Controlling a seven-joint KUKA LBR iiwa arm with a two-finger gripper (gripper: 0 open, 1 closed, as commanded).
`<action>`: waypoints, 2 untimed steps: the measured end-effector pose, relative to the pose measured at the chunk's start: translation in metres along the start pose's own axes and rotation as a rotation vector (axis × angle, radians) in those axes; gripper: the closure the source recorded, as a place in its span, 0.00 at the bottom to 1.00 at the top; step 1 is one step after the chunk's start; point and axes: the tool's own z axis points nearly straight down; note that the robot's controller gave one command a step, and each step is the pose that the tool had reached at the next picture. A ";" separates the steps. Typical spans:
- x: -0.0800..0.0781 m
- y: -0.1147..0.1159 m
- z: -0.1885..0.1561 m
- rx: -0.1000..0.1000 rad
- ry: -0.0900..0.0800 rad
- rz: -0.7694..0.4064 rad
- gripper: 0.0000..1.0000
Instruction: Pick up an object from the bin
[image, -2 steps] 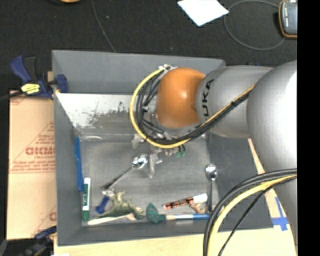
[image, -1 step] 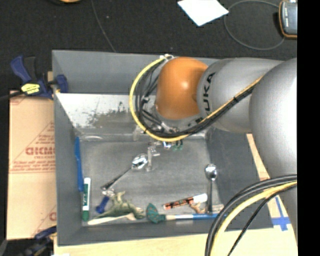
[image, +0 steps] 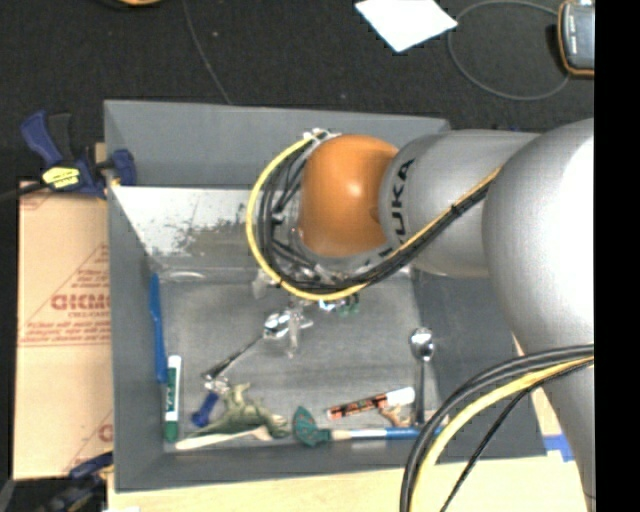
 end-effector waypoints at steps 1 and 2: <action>-0.010 -0.007 0.030 0.003 -0.013 0.109 0.00; -0.012 -0.003 0.028 0.002 -0.014 -0.033 1.00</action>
Offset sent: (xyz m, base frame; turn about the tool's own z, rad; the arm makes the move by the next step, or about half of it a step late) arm 0.0102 0.0013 -0.0306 -0.0356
